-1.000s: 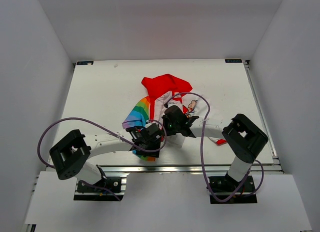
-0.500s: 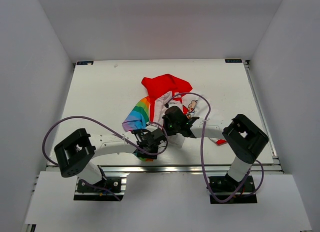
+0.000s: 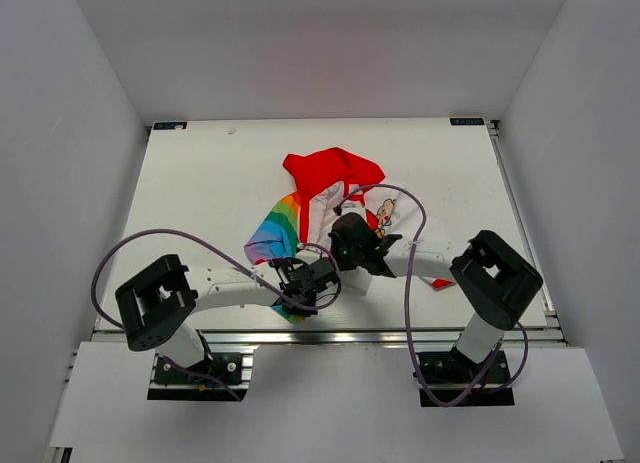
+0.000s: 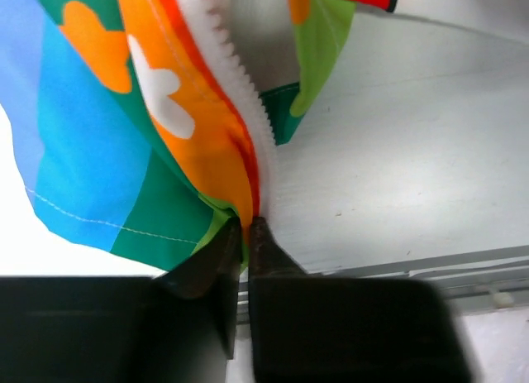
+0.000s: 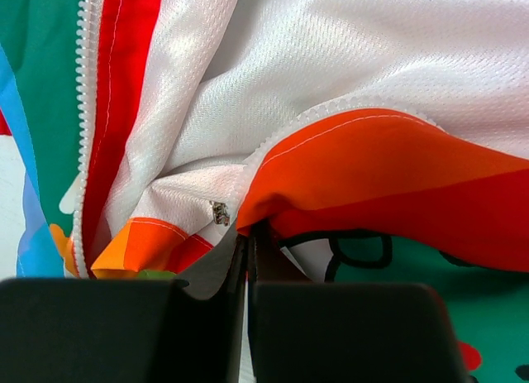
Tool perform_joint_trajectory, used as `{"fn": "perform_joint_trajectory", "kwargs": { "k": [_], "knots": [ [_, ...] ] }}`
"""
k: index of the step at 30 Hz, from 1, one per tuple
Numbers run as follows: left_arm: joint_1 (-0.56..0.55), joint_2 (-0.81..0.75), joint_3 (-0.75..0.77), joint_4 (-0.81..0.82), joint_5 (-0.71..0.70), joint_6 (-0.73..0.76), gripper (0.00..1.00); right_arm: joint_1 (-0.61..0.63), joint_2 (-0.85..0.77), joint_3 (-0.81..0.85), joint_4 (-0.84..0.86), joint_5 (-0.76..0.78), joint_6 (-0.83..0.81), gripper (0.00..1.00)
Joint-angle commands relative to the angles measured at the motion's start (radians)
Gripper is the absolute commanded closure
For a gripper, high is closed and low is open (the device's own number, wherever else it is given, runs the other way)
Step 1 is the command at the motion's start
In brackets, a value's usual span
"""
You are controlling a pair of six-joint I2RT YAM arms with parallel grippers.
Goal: Zip up the jacket
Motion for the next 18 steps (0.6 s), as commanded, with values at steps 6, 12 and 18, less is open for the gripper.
{"fn": "perform_joint_trajectory", "kwargs": {
  "k": [6,12,18],
  "knots": [
    [0.001,0.006,-0.110,0.026,0.002,-0.001,1.00,-0.002,-0.085,-0.043,0.018,-0.014,-0.037,1.00],
    [0.001,-0.185,-0.061,0.017,-0.087,0.017,1.00,-0.006,-0.283,-0.109,0.057,-0.065,-0.117,1.00],
    [0.001,-0.409,-0.023,0.092,-0.115,0.074,1.00,-0.009,-0.507,-0.192,0.016,-0.119,-0.213,1.00]
  ]
}}
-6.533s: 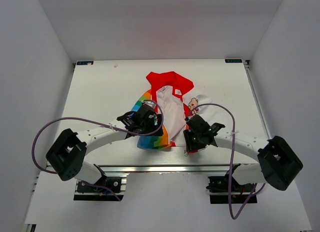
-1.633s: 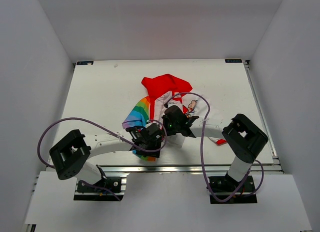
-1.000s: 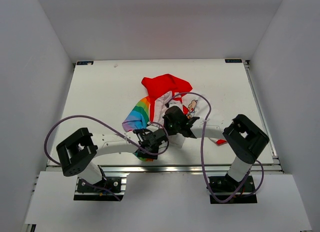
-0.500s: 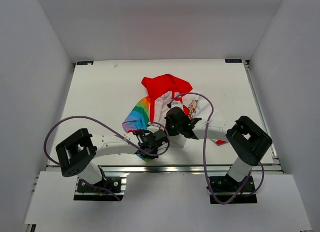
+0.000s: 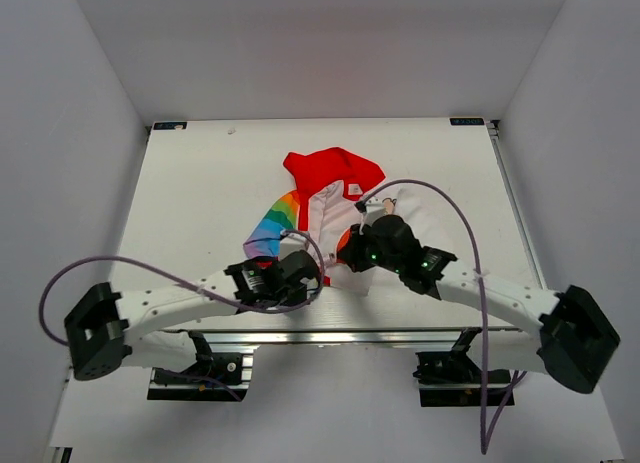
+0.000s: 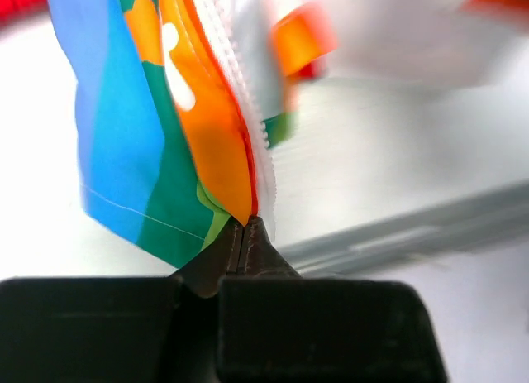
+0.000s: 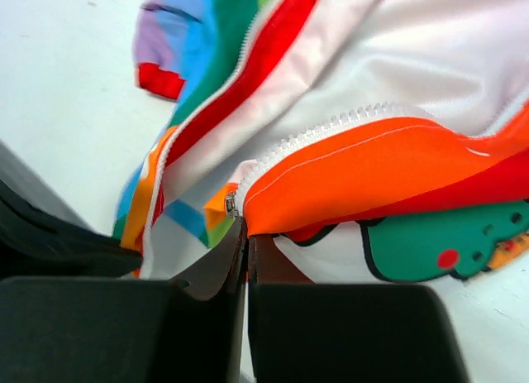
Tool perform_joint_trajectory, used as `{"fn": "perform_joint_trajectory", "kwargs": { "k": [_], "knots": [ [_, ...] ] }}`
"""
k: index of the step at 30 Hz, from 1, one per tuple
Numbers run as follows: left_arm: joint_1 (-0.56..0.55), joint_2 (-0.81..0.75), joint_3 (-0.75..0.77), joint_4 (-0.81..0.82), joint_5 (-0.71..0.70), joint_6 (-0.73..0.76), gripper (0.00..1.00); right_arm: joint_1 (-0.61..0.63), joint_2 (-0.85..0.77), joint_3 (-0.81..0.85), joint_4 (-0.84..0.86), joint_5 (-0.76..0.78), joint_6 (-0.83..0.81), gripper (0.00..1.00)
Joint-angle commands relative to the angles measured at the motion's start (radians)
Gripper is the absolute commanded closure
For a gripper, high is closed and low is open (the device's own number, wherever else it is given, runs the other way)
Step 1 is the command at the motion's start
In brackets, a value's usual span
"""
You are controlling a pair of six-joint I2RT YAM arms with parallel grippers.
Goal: Zip up the jacket
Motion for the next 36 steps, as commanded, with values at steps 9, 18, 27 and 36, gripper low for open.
{"fn": "perform_joint_trajectory", "kwargs": {
  "k": [9,18,27,36],
  "knots": [
    [0.001,-0.279,0.004,0.270,-0.055,0.103,1.00,-0.007,-0.430,-0.222,0.088,-0.230,-0.081,1.00],
    [0.001,-0.175,0.024,0.394,-0.088,0.165,1.00,-0.009,-0.477,-0.252,0.194,-0.353,-0.158,1.00],
    [0.001,-0.158,0.076,0.406,0.004,0.196,1.00,-0.007,-0.277,-0.189,0.355,-0.049,-0.142,1.00],
    [0.001,-0.179,0.096,0.402,0.008,0.228,1.00,-0.007,-0.179,-0.230,0.619,0.005,-0.104,1.00]
  ]
}}
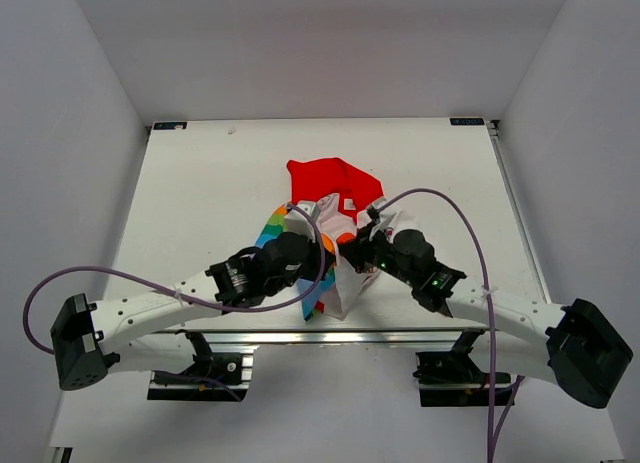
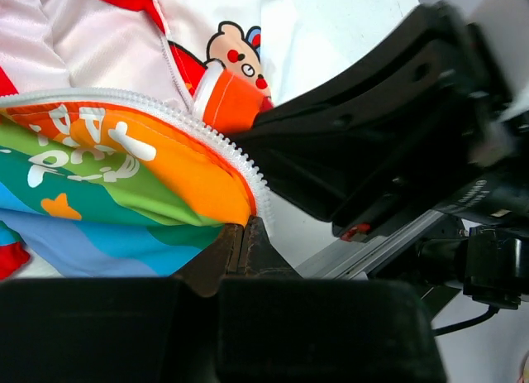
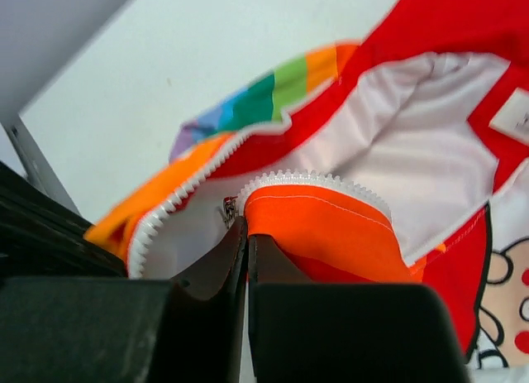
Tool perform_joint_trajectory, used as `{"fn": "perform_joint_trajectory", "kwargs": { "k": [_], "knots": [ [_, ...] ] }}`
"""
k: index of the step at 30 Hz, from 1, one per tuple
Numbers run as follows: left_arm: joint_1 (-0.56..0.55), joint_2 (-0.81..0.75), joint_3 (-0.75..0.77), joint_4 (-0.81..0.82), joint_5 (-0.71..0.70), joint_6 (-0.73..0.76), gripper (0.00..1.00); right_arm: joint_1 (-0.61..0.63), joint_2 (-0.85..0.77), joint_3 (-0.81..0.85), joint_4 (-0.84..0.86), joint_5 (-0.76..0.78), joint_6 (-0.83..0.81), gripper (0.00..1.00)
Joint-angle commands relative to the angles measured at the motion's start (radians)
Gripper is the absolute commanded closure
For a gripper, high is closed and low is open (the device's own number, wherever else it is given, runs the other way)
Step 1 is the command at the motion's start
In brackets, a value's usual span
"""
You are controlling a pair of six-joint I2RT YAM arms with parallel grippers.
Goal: Zip up the jacket
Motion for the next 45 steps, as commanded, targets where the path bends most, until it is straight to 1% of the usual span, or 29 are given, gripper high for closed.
{"fn": "perform_joint_trajectory", "kwargs": {
  "k": [1,3,6,8,14,16,18,19,22,24,26,27,28,34,39,41,45],
  "knots": [
    [0.001,-0.012,0.046,-0.002,0.015,0.024,1.00,0.002,-0.046,-0.041,0.291,0.065,0.030,1.00],
    [0.001,-0.008,0.056,-0.020,-0.004,0.021,1.00,0.002,-0.084,-0.044,0.314,0.093,0.044,1.00],
    [0.001,-0.025,0.066,-0.037,-0.028,0.024,1.00,0.002,-0.133,-0.032,0.267,0.104,0.029,1.00],
    [0.001,-0.054,0.069,-0.037,-0.041,0.036,1.00,0.001,-0.167,-0.055,0.262,0.111,0.021,1.00],
    [0.001,-0.128,0.060,-0.037,-0.104,0.056,1.00,0.002,-0.365,-0.161,0.258,0.127,-0.002,1.00],
    [0.001,-0.137,0.065,-0.046,-0.130,0.057,1.00,0.002,-0.429,-0.170,0.219,0.119,-0.002,1.00],
    [0.001,-0.139,0.071,-0.026,-0.133,0.076,1.00,0.002,-0.465,-0.156,0.126,0.095,0.009,1.00],
    [0.001,-0.139,0.069,-0.013,-0.127,0.096,1.00,0.001,-0.473,-0.128,0.044,0.079,0.036,1.00],
    [0.001,-0.134,0.066,0.035,-0.108,0.119,1.00,0.001,-0.459,-0.074,-0.084,0.035,0.059,1.00],
    [0.001,-0.131,0.054,0.070,-0.090,0.137,1.00,0.001,-0.436,-0.043,-0.135,-0.061,0.064,1.00],
    [0.001,-0.137,0.031,0.108,-0.055,0.163,1.00,0.001,-0.417,-0.035,-0.137,-0.117,0.078,1.00],
    [0.001,-0.137,0.020,0.119,-0.048,0.165,1.00,-0.001,-0.399,-0.032,-0.132,-0.172,0.082,1.00],
    [0.001,-0.137,0.010,0.132,-0.045,0.166,1.00,0.001,-0.388,-0.031,-0.118,-0.188,0.095,1.00],
    [0.001,-0.136,-0.009,0.110,-0.056,0.139,1.00,0.001,-0.373,-0.046,-0.060,-0.183,0.110,1.00],
    [0.001,-0.113,-0.009,0.072,-0.093,0.128,1.00,0.001,-0.371,-0.032,-0.094,-0.151,0.109,1.00],
    [0.001,-0.102,-0.006,0.061,-0.090,0.133,1.00,0.001,-0.368,-0.017,-0.117,-0.143,0.103,1.00],
    [0.001,-0.091,-0.010,0.067,-0.059,0.137,1.00,0.001,-0.370,-0.012,-0.109,-0.136,0.102,1.00]
  ]
}}
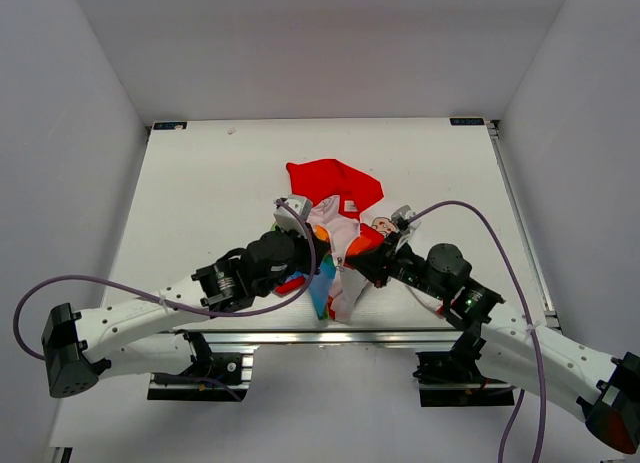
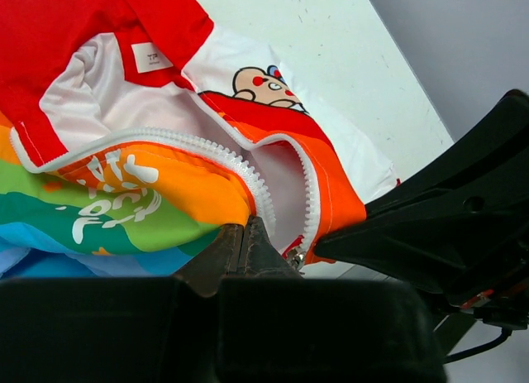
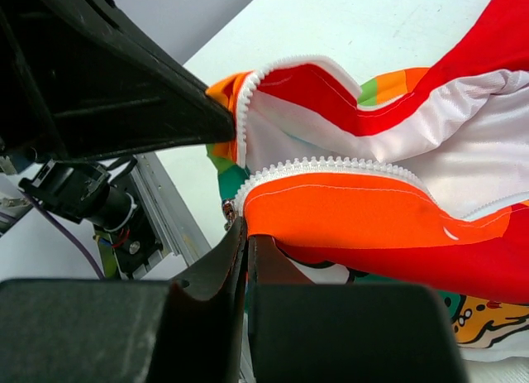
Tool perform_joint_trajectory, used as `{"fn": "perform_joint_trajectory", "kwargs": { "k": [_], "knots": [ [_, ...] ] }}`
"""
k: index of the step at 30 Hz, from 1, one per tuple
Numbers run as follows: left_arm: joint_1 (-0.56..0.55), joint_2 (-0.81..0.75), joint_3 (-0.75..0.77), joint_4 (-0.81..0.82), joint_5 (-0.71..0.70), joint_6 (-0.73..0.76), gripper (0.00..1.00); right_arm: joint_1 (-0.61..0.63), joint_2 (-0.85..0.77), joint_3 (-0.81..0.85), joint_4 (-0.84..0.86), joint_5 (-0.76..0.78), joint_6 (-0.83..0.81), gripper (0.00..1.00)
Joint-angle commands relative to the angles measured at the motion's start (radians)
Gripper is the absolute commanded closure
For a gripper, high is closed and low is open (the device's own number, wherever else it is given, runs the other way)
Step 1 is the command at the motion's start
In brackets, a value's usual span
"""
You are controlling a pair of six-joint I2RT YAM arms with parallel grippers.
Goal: Zip up the jacket
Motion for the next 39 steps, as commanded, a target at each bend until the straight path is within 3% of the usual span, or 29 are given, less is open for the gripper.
{"fn": "perform_joint_trajectory", "kwargs": {
  "k": [1,39],
  "knots": [
    [0.001,-0.009,-0.006,0.006,0.022,0.005,1.00,0.001,-0.002,0.056,0.026,0.015,0.002,1.00],
    [0.001,-0.033,-0.026,0.017,0.011,-0.032,1.00,-0.001,0.044,0.064,0.046,0.023,0.000,1.00]
  ]
}}
